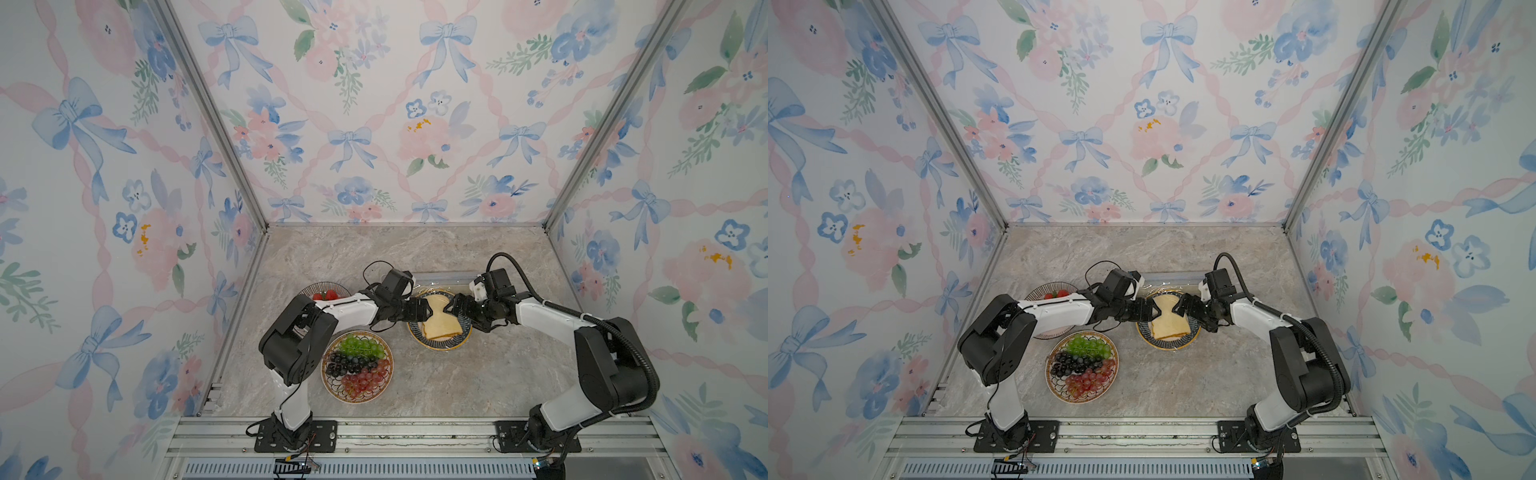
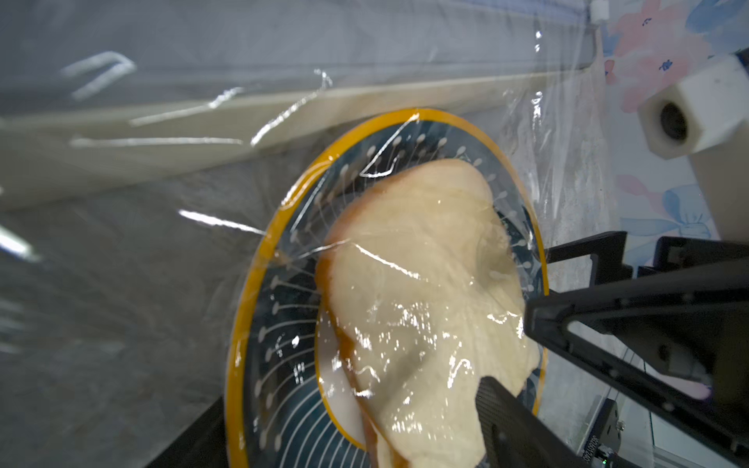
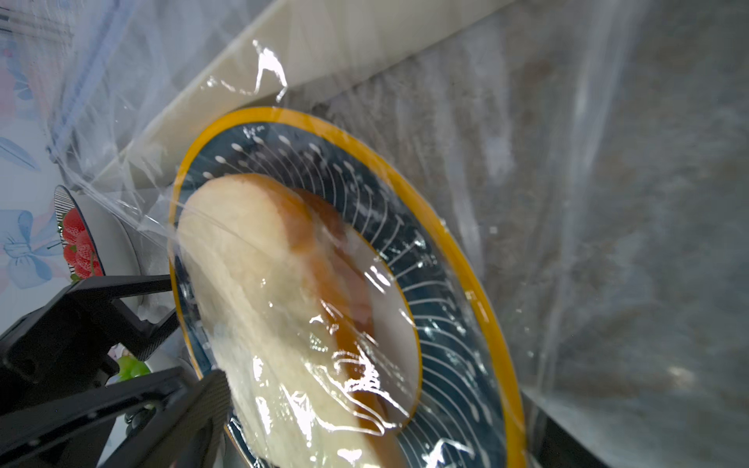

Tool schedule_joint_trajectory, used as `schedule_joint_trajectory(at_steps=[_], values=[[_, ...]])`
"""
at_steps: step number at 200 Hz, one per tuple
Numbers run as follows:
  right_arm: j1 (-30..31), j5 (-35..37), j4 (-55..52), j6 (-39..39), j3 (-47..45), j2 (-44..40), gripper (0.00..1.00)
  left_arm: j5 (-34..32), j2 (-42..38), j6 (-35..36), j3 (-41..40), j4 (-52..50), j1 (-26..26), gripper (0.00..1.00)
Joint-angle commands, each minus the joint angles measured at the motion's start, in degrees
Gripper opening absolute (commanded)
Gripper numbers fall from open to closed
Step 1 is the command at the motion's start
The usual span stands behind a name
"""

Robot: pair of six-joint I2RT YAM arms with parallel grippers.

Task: Wrap the plate with plastic wrap
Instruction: Cover the plate with plastic wrap, then tear off the plastic wrap from the plastic wrap cutting box.

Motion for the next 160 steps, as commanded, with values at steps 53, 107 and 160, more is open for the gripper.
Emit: schedule_joint_trajectory(at_steps=[53, 107, 160], values=[[-6.72, 5.90, -12.31, -9.70, 0.61, -7.92, 0.97, -1.24, -5.17, -0.28, -3.70, 0.43, 1.66, 0.87], [-11.65, 13.34, -19.55, -16.59, 13.16, -7.26, 0.99, -2.78, -14.65, 4.82, -6.09, -2.41, 7.09, 0.86], [-9.58, 20.55, -19.76, -18.24, 26.76, 6.21, 0.80, -4.69, -14.41, 10.39, -2.90, -4.14, 19.55, 0.86]])
